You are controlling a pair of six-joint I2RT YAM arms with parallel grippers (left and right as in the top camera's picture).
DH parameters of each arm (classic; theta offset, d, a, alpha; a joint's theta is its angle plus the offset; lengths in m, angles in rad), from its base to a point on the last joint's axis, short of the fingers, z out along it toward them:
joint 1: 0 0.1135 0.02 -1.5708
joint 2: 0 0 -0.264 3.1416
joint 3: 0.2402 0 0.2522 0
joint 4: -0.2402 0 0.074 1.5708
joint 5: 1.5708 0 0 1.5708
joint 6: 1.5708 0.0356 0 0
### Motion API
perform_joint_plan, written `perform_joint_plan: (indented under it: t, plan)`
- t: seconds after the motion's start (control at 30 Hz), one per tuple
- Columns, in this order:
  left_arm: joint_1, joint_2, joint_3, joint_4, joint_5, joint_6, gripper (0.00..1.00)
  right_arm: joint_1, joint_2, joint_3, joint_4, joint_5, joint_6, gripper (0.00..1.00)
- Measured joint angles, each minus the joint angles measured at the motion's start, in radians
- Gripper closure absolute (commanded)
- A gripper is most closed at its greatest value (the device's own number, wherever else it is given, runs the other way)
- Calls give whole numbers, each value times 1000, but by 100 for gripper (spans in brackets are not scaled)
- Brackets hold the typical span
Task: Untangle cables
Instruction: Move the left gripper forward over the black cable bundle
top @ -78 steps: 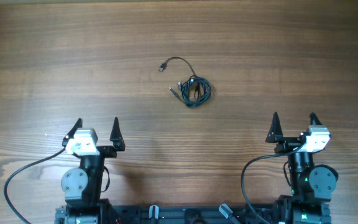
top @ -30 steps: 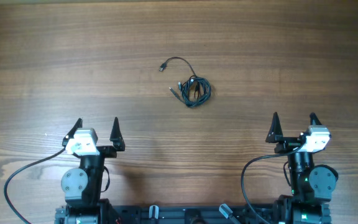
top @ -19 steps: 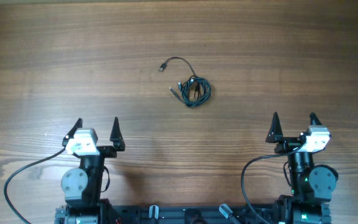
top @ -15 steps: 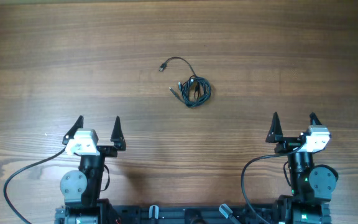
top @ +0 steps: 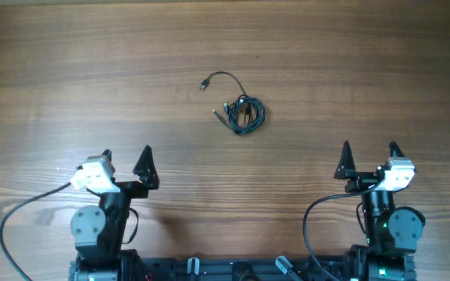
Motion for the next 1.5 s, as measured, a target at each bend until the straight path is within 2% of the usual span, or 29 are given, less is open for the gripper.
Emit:
perform_joint_plan:
  t: [0.23, 0.63, 0.93, 1.1, 1.27, 1.5]
  plan:
    - [0, 281, 206, -88, 2, -10, 0, 0, 0, 0, -1, 0, 0, 0]
    - [0, 761, 563, -464, 54, -8, 0, 0, 0, 0, -1, 0, 0, 0]
    - [0, 853, 582, -446, 288, -5, 0, 0, 0, 0, -1, 0, 0, 0]
    - [-2, 853, 582, -437, 340, -5, 0, 0, 0, 0, -1, 0, 0, 0]
    - [-46, 867, 608, -413, 340, -18, 0, 0, 0, 0, -1, 0, 0, 0]
    - [-197, 1065, 802, -425, 217, -74, 0, 0, 0, 0, -1, 0, 0, 0]
